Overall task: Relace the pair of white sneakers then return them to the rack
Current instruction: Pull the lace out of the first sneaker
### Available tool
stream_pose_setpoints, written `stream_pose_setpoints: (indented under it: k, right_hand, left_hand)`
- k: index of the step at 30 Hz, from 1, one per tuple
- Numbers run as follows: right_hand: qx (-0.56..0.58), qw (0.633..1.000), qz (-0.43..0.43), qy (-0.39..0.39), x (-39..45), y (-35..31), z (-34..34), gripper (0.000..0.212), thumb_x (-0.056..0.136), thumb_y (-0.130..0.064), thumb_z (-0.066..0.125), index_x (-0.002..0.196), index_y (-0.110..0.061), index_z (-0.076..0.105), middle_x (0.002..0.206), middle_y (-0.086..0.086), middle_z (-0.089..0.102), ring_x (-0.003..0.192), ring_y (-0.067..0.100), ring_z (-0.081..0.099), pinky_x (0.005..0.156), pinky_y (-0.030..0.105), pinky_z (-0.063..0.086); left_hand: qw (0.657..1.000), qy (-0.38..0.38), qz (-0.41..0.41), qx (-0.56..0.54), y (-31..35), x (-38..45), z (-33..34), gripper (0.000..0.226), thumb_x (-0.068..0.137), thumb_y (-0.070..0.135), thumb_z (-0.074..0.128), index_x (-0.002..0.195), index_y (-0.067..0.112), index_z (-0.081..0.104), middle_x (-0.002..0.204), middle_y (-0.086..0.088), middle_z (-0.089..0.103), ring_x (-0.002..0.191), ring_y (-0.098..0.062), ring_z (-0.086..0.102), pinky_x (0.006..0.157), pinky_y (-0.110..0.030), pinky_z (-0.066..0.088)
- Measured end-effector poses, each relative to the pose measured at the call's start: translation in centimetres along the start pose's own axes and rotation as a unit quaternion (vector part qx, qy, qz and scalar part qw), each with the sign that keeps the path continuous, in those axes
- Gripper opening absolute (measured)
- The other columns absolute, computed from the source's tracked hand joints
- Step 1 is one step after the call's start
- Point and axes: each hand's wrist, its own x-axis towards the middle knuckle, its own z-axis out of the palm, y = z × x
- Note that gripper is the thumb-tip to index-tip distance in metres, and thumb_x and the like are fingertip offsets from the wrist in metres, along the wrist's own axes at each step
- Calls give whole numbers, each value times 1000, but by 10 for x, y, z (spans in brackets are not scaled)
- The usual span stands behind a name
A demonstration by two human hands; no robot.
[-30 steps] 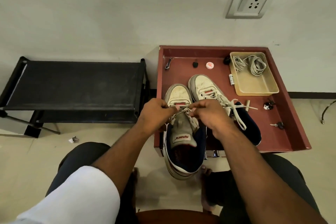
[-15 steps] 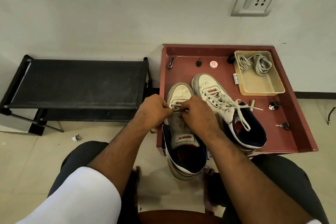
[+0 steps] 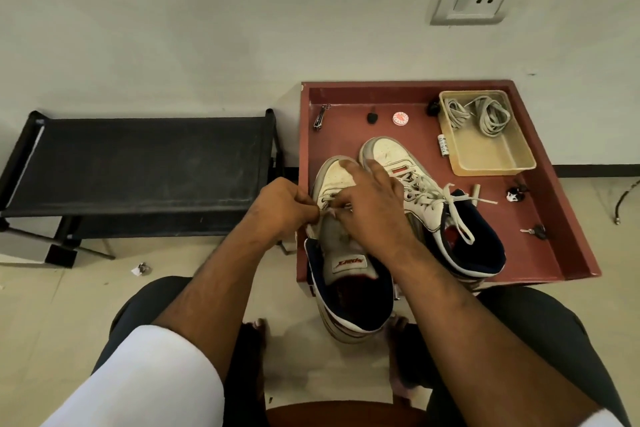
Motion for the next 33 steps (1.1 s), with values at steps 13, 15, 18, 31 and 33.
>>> stream_pose_setpoints:
  k: [13, 15, 18, 31, 33]
  right_hand:
    - [-86, 995, 11, -45, 0, -10, 0, 11, 91, -25, 62, 96, -22, 71, 162, 0, 16, 150, 30, -5, 117, 56, -4]
    - [93, 991, 85, -47, 3, -5, -12, 8, 89, -23, 67, 89, -20, 74, 159, -6, 27, 149, 24, 9, 118, 49, 4]
    - [638, 751, 168, 27, 1, 7, -52, 1, 82, -7, 68, 82, -7, 68, 132, 0, 62, 121, 15, 55, 111, 37, 31]
    - [11, 990, 20, -136, 2, 15, -13, 17, 84, -28, 72, 100, -24, 74, 95, -4, 57, 90, 18, 60, 75, 30, 46]
    - [46, 991, 16, -122, 4, 12, -12, 5, 81, -25, 75, 86, -24, 76, 91, -8, 60, 92, 17, 61, 78, 33, 48]
  left_hand:
    - [1000, 6, 13, 12, 2, 0, 2, 8, 88, 13, 70, 91, 15, 77, 86, 0, 73, 79, -11, 70, 65, -21, 55]
    - [1000, 5, 14, 12, 2, 1, 2, 6, 87, 13, 71, 89, 17, 76, 84, 1, 73, 77, -10, 69, 63, -20, 55]
    - [1000, -1, 8, 24, 4, 3, 1, 6, 85, 13, 73, 82, 17, 76, 79, 1, 73, 72, -10, 68, 60, -21, 53]
    - [1000, -2, 0, 12, 5, 1, 1, 4, 84, 13, 74, 83, 10, 77, 78, 0, 71, 70, -9, 66, 61, -22, 52]
    - [1000, -4, 4, 11, 4, 1, 1, 4, 85, 13, 74, 84, 11, 77, 79, 0, 71, 71, -9, 66, 62, -21, 53]
